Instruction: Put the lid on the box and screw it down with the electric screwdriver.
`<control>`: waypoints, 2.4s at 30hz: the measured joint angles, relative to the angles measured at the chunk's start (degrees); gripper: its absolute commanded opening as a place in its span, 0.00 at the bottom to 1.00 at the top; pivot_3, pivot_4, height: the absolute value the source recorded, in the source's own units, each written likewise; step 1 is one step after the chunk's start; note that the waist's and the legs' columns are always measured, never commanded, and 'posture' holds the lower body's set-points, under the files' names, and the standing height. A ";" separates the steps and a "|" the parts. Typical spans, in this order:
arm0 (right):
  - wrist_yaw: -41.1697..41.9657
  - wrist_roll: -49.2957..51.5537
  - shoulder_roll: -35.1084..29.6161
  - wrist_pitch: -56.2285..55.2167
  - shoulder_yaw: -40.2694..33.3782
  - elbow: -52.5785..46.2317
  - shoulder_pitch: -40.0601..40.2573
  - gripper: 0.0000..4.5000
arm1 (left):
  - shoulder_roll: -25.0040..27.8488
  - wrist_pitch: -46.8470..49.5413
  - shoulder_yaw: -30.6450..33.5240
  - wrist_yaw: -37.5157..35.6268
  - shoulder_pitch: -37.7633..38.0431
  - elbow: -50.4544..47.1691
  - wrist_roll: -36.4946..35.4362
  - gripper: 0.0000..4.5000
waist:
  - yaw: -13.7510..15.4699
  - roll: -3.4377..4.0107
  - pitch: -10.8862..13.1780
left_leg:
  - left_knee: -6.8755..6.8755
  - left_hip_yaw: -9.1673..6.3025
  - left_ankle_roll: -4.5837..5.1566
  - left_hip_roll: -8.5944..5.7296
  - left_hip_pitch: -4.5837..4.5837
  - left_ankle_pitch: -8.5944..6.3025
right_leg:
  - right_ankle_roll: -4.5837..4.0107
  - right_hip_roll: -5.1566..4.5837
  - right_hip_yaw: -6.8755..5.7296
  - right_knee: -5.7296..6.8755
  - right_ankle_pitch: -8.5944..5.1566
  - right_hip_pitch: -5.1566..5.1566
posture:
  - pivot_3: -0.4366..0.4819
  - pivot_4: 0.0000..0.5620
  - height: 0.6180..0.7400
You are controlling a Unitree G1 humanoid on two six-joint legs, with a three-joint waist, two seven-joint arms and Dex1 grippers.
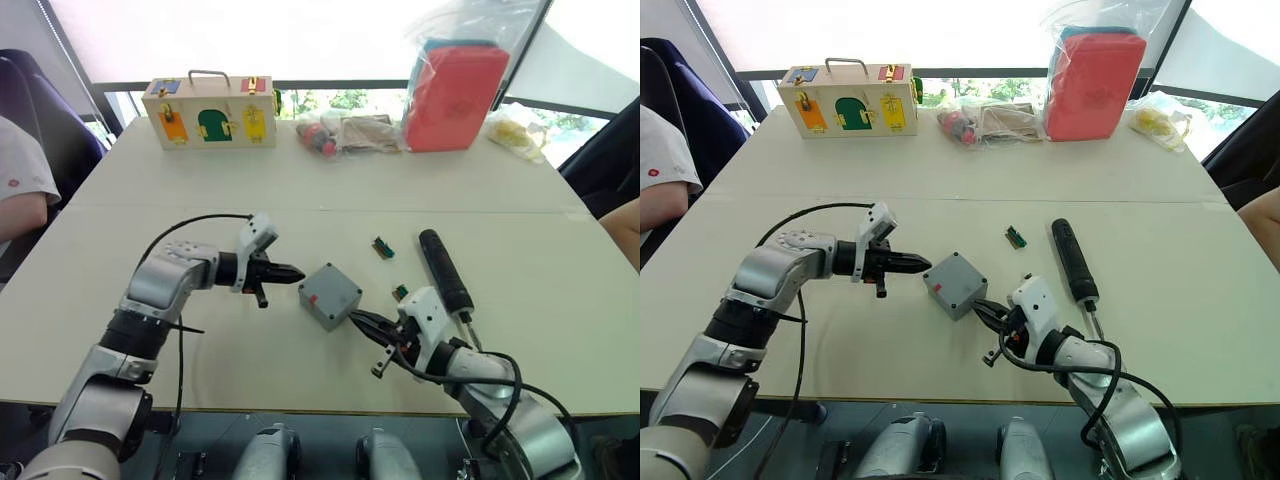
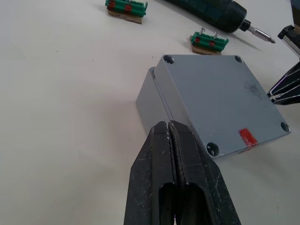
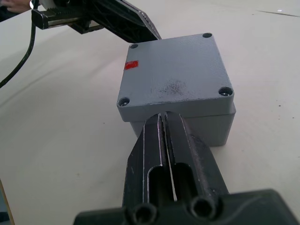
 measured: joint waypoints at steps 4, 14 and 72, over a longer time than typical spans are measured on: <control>-0.41 -0.01 0.14 -0.01 0.44 0.65 -0.98 0.01 | -0.52 -0.04 -0.40 -0.17 -0.26 0.02 0.28 0.00 | -0.01 0.00 0.00 | 0.01 0.00 0.00 0.00 0.00 0.00 | 0.01 0.02 0.00 0.00 0.01 0.00 | 0.48 0.27 1.00; -1.16 -0.02 0.17 -0.12 0.71 1.64 -2.28 0.01 | -1.57 -0.83 -0.42 0.26 -1.19 1.08 1.38 0.00 | 0.00 0.00 0.00 | 0.04 0.00 0.01 0.00 -0.01 0.00 | 0.04 0.03 -0.01 0.00 0.02 0.01 | 0.48 0.27 1.00; -0.38 0.44 -0.88 -1.18 0.24 1.70 -1.22 0.01 | -2.81 -6.08 -1.94 0.39 -1.18 4.11 5.89 0.00 | 0.06 0.00 0.00 | 0.16 -0.01 0.03 0.00 -0.03 0.00 | 0.14 0.08 -0.04 0.02 0.08 0.06 | 0.48 0.27 1.00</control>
